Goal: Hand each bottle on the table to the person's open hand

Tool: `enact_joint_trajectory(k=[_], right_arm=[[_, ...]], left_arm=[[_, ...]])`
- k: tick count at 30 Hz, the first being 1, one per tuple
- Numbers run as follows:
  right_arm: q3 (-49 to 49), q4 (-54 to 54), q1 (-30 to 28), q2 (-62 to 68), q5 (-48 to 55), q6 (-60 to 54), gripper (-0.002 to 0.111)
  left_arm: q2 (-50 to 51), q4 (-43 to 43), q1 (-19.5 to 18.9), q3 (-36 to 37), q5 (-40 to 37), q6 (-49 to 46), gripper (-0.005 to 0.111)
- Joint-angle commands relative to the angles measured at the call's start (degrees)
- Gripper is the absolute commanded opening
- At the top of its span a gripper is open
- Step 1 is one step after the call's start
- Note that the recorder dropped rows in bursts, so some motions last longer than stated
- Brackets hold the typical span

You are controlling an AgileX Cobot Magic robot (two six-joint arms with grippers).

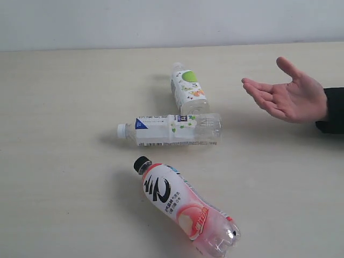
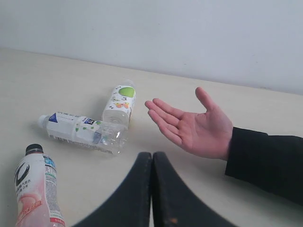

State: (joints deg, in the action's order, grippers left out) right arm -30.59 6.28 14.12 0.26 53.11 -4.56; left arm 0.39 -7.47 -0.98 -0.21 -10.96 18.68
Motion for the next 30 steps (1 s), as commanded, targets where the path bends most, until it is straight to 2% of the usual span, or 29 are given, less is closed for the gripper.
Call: enact_joint_trajectory(k=[1, 5, 7, 10, 14, 21, 27, 30], right_arm=[[0.12, 0.42, -0.11, -0.26, -4.30, -0.21, 0.000], [0.12, 3.53, -0.11, -0.26, -11.48, 0.70, 0.000], [0.12, 11.12, -0.11, -0.26, -13.86, 1.22, 0.000], [0.12, 24.43, -0.11, 6.74, -10.45, -12.63, 0.000], [-0.01, 31.28, -0.11, 23.96, -5.85, -21.06, 0.000], [-6.73, 32.90, -0.11, 49.50, 0.89, -31.98, 0.000], [-10.94, 28.00, 0.00, 61.19, 5.52, -30.65, 0.000], [-12.95, 19.86, 3.32, 64.71, 4.91, -24.40, 0.000]], left_arm=[[-0.39, 0.35, -0.09, 0.21, 0.26, 0.00, 0.000], [-0.39, 0.35, -0.09, 0.21, 0.26, 0.00, 0.000], [-0.39, 0.35, -0.09, 0.21, 0.26, 0.00, 0.000], [-0.39, 0.35, -0.09, 0.21, 0.26, 0.00, 0.000], [-0.39, 0.35, -0.09, 0.21, 0.26, 0.00, 0.000], [-0.39, 0.35, -0.09, 0.21, 0.26, 0.00, 0.000], [-0.39, 0.35, -0.09, 0.21, 0.26, 0.00, 0.000], [-0.39, 0.35, -0.09, 0.21, 0.26, 0.00, 0.000]])
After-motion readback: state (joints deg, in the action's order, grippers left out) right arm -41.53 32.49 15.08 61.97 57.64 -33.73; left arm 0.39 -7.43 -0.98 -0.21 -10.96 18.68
